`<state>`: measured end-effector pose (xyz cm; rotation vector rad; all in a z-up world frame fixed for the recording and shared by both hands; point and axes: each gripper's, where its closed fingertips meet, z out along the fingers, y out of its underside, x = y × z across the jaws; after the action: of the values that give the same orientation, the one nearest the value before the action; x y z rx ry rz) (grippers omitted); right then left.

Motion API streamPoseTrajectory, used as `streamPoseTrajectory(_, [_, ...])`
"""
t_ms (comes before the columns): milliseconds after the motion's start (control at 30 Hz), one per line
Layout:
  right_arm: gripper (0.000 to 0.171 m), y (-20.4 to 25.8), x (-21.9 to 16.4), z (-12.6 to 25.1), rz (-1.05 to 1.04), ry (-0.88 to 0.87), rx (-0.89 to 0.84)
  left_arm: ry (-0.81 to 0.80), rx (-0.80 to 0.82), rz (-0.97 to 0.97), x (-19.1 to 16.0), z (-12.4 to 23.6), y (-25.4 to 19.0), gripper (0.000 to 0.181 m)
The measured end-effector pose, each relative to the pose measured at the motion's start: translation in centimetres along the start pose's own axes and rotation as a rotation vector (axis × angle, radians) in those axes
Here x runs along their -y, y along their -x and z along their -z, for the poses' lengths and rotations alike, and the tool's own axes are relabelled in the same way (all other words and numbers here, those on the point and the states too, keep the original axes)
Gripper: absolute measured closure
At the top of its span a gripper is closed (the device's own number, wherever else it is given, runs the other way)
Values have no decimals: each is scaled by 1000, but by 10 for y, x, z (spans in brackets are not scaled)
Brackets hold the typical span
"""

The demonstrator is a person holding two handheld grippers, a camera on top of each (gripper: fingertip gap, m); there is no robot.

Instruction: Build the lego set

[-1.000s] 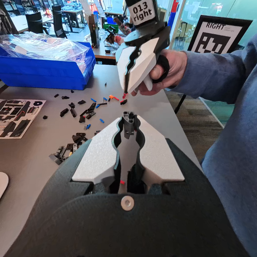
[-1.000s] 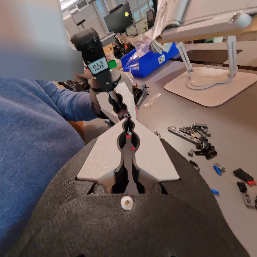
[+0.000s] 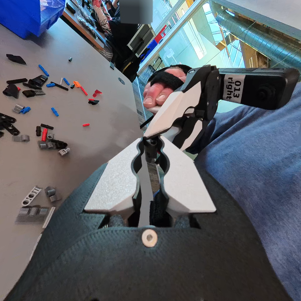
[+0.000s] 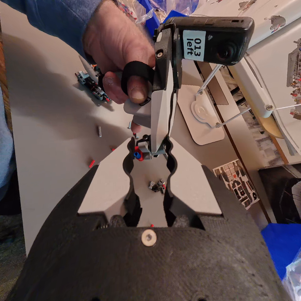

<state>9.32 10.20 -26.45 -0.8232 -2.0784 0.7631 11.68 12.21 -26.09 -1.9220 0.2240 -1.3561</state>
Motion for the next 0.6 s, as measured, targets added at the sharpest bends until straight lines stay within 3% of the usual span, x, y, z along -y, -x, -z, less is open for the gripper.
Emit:
streamPoseTrajectory(300, [135, -8, 6, 2, -109, -68, -16, -86, -7, 24, 9, 3, -1, 167])
streamPoseTrajectory(433, [136, -14, 9, 7, -159, -108, -12, -137, -5, 55, 13, 13, 2, 152])
streamPoseTrajectory(600, [135, -15, 13, 4, -163, -125, -15, -158, -35, 59, 13, 16, -4, 163])
